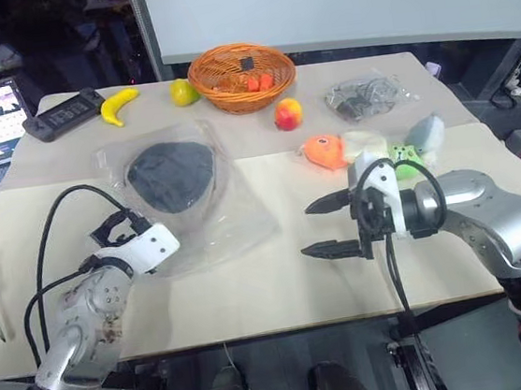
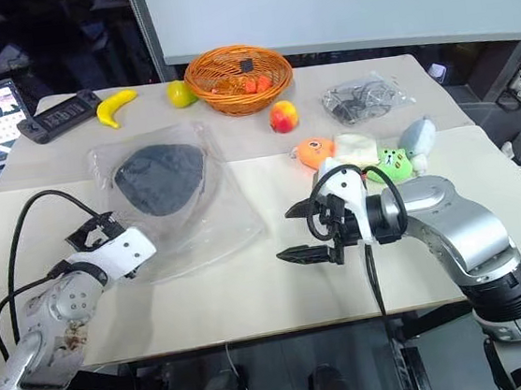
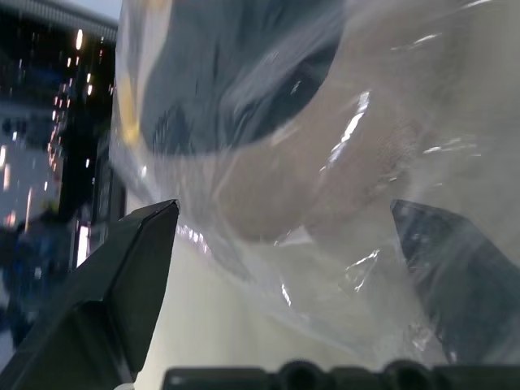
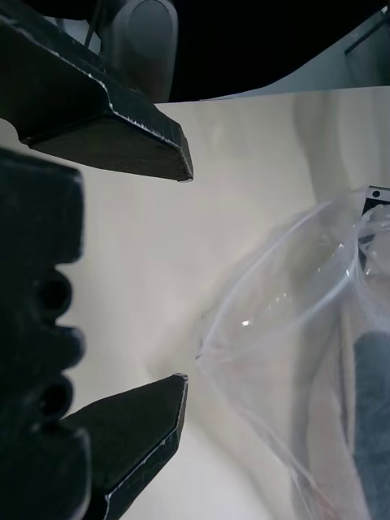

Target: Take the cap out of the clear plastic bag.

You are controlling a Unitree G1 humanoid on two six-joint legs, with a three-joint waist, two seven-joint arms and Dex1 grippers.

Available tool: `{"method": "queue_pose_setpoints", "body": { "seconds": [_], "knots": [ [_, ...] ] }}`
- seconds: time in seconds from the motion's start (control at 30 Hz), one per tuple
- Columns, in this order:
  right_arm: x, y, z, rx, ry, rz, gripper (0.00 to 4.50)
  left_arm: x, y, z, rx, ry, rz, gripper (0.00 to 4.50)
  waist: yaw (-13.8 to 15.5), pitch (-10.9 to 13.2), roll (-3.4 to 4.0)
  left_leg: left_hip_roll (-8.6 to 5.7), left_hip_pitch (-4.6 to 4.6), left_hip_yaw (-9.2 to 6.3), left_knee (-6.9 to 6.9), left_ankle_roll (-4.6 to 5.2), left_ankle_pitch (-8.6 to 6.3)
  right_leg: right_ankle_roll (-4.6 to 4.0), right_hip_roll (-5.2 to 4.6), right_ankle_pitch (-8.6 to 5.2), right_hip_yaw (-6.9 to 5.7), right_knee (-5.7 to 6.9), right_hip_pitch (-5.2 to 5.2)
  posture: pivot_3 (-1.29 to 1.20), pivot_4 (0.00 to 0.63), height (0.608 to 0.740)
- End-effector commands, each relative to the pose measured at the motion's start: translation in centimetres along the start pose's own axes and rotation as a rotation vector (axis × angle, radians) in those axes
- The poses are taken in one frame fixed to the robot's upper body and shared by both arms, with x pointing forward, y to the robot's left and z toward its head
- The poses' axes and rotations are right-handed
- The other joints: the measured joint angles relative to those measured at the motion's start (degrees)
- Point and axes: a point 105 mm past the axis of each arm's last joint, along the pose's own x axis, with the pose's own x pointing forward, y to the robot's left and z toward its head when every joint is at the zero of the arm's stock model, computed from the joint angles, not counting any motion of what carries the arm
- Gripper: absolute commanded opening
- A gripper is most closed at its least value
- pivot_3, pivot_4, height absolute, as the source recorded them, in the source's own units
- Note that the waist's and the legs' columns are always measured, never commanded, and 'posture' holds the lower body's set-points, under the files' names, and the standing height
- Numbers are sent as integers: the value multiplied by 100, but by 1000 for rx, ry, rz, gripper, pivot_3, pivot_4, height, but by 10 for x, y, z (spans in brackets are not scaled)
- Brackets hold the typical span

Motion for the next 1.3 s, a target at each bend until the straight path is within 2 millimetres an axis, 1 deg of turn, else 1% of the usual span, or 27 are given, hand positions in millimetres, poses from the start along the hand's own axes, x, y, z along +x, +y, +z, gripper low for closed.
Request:
{"method": "queue_pose_setpoints", "body": {
  "seconds": [0.03,0.07,0.13,0.17,0.2,0.23,0.27,0.43,0.47,0.6,0.67,0.7,0.77,0.83,0.9,0.97,1.1,1.17,1.2,1.3],
  "knots": [
    [-5,0,13,-42,-33,-13,4500,-1,32,17,14,-75,147,4486,-9,0,0,-1,0,0,0,0,0,0,-1,0,1,0,1,0,150,740],
    [-4,0,13,-41,-35,-12,4500,-1,35,22,12,-100,164,4486,-10,0,0,0,0,0,0,0,0,1,-1,1,1,-1,1,0,150,740],
    [-3,0,12,-39,-35,-14,4500,-2,39,32,15,-149,193,3956,-11,0,0,-1,0,0,-2,0,0,1,-1,1,1,-1,1,0,150,740],
    [-3,0,11,-39,-35,-15,4500,-2,39,33,14,-158,192,3837,-13,0,0,0,0,0,-2,0,0,1,0,1,2,-1,1,0,150,740],
    [-3,0,11,-38,-34,-15,4500,-2,39,35,18,-168,192,3580,-20,0,0,0,0,0,-2,0,0,1,-1,1,2,-1,1,0,150,740],
    [-3,0,11,-38,-35,-14,4500,-1,39,35,17,-172,190,3015,-23,0,0,0,0,0,-2,0,0,0,0,1,2,-1,1,0,150,740],
    [-3,0,11,-37,-36,-12,4500,-1,38,36,16,-175,188,2676,-26,0,0,0,0,0,-2,0,0,0,0,1,2,-1,1,0,150,740],
    [-2,-1,11,-36,-41,-22,4500,3,41,38,12,-187,184,683,-19,0,0,-1,1,0,0,0,0,0,0,1,2,2,1,0,150,740],
    [-1,-1,11,-36,-43,-22,4500,4,44,40,5,-195,192,390,-19,0,0,-1,1,0,0,0,0,0,0,1,2,2,1,0,150,740],
    [-1,-2,11,-35,-46,-30,4500,7,57,46,-48,-215,205,390,-9,0,0,-2,0,0,0,0,0,1,0,1,1,1,2,0,150,740],
    [-1,-3,12,-38,-49,-38,4500,9,67,50,-98,-221,214,390,-8,0,0,-1,0,-1,1,0,0,1,0,1,0,2,2,0,150,740],
    [1,-3,13,-42,-54,-41,4500,9,77,53,-122,-233,228,390,-8,0,0,-2,0,-1,2,0,0,1,0,1,0,4,2,0,150,740],
    [4,-2,16,-49,-63,-40,4500,10,88,59,-154,-247,242,390,-12,0,-1,-2,0,-3,6,0,0,1,1,1,-1,7,3,0,150,740],
    [19,-2,28,-87,-105,-56,4500,11,97,63,-185,-262,252,390,-30,0,-1,-2,0,-3,7,0,0,2,1,1,-1,6,4,0,150,740],
    [33,-6,42,-145,-135,-103,4500,12,98,64,-214,-263,245,390,-101,-1,0,-2,1,-3,6,0,0,2,3,1,2,8,3,0,150,740],
    [51,-13,55,-183,-162,-176,4500,13,97,63,-218,-259,234,390,-151,-1,0,-2,1,-4,5,0,0,2,4,1,3,17,-1,0,150,740],
    [93,-5,81,-235,-243,-199,4500,16,89,59,-250,-245,193,390,-173,-1,0,-2,0,-6,5,0,0,2,4,1,1,29,-8,0,150,740],
    [110,-7,89,-263,-259,-231,4500,17,85,60,-252,-250,174,390,-169,-1,-1,-3,-2,-6,6,0,0,2,3,1,1,33,-12,0,150,740],
    [121,-11,89,-272,-249,-265,4500,18,84,60,-264,-253,173,180,-165,-1,-1,-3,-5,-6,8,-1,0,2,3,1,2,36,-14,0,150,740],
    [146,-14,75,-417,-157,-308,4500,18,87,58,-283,-251,180,180,-139,-3,-4,-4,-5,-6,15,-2,2,2,3,1,1,47,-18,0,150,740]
  ]
}}
